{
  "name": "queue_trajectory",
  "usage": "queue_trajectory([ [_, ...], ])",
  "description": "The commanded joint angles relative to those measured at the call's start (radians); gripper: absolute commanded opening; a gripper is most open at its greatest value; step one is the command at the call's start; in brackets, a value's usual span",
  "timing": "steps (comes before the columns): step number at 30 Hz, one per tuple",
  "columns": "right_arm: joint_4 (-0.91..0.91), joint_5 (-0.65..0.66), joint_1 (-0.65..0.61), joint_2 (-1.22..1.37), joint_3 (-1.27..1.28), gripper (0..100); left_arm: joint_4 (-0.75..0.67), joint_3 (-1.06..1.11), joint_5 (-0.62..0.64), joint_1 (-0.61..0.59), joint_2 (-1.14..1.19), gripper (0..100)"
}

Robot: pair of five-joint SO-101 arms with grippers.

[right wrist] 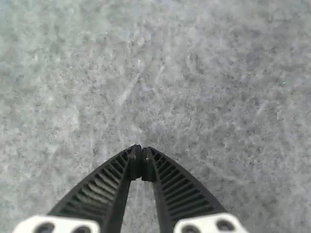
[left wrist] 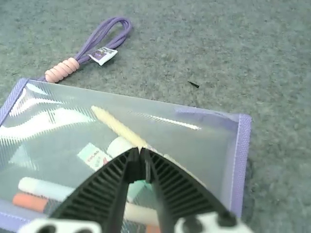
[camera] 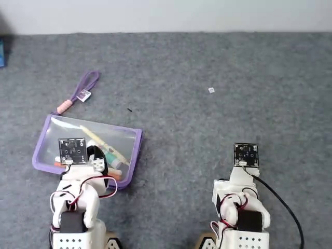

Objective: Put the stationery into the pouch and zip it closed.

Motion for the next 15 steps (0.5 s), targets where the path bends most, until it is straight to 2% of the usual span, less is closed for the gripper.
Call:
queue_trajectory([
  [1,0.012,0.006,-0.005,-0.005,0.018,1.1,0.048,-0.008,0.008,-0.005,-0.011,1],
  [7,0.012,0.006,-0.007,-0.005,0.018,1.1,0.137,-0.008,0.008,0.000,-0.011,1],
  [15,0.012,0.006,-0.007,-0.005,0.018,1.1,0.143,-0.008,0.008,0.002,-0.011,1],
])
